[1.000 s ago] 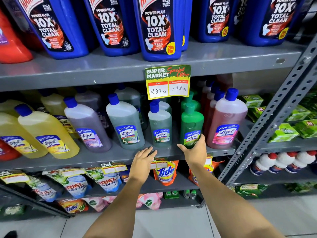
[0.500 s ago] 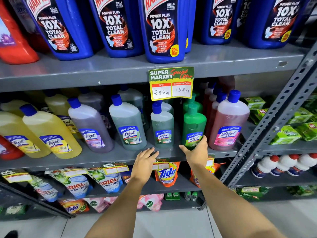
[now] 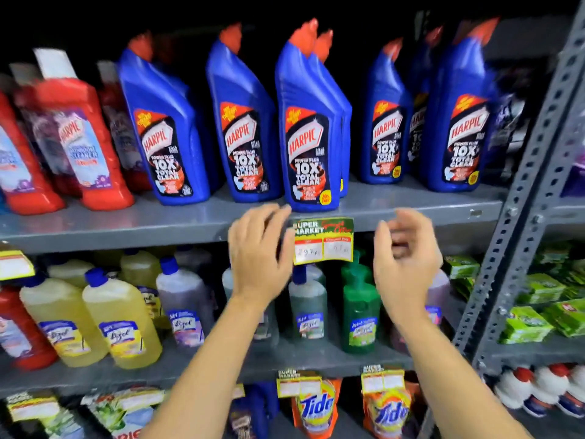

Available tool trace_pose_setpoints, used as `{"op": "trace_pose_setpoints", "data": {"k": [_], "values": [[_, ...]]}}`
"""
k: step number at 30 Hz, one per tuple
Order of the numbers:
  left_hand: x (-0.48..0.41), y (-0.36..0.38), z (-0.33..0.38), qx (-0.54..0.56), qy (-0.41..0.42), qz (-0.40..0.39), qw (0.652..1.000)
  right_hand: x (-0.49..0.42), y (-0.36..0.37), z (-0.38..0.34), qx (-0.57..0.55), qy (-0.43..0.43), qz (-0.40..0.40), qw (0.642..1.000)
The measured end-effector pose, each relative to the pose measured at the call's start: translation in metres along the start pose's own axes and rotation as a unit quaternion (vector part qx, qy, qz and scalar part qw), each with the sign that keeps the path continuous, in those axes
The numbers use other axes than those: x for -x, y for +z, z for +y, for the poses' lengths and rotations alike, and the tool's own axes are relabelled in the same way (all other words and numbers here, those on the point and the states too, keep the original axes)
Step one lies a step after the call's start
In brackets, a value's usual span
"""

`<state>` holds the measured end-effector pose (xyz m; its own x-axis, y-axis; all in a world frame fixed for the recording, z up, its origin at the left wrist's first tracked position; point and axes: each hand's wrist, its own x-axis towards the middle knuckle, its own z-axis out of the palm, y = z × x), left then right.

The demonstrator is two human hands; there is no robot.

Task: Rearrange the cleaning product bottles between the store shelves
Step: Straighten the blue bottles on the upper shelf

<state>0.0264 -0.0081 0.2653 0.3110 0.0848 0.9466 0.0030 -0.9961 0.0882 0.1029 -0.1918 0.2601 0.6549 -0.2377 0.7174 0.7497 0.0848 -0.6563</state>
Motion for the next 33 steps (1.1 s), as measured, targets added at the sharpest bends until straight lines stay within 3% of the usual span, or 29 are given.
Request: {"op": "trace_pose_setpoints", "data": {"k": [6, 11, 16, 29, 33], "values": [[-0.033, -0.001, -0.024, -0.139, -0.046, -0.123, 0.982, -0.067, 0.068, -0.064, 0.083, -0.043, -0.059, 0.994], [-0.031, -0.001, -0.023, -0.137, -0.044, -0.099, 0.985, -0.060, 0.108, -0.066, 0.243, -0.014, -0.123, 0.962], [-0.030, 0.002, -0.019, -0.124, -0.061, -0.076, 0.988, -0.051, 0.124, -0.056, 0.339, -0.007, -0.126, 0.932], [-0.026, 0.010, -0.019, -0.150, -0.073, -0.042, 0.985, -0.093, 0.072, -0.027, 0.314, 0.011, -0.127, 0.941], [-0.026, 0.011, -0.020, -0.134, -0.044, -0.043, 0.989, -0.092, 0.065, -0.025, 0.311, 0.017, -0.134, 0.941]]}}
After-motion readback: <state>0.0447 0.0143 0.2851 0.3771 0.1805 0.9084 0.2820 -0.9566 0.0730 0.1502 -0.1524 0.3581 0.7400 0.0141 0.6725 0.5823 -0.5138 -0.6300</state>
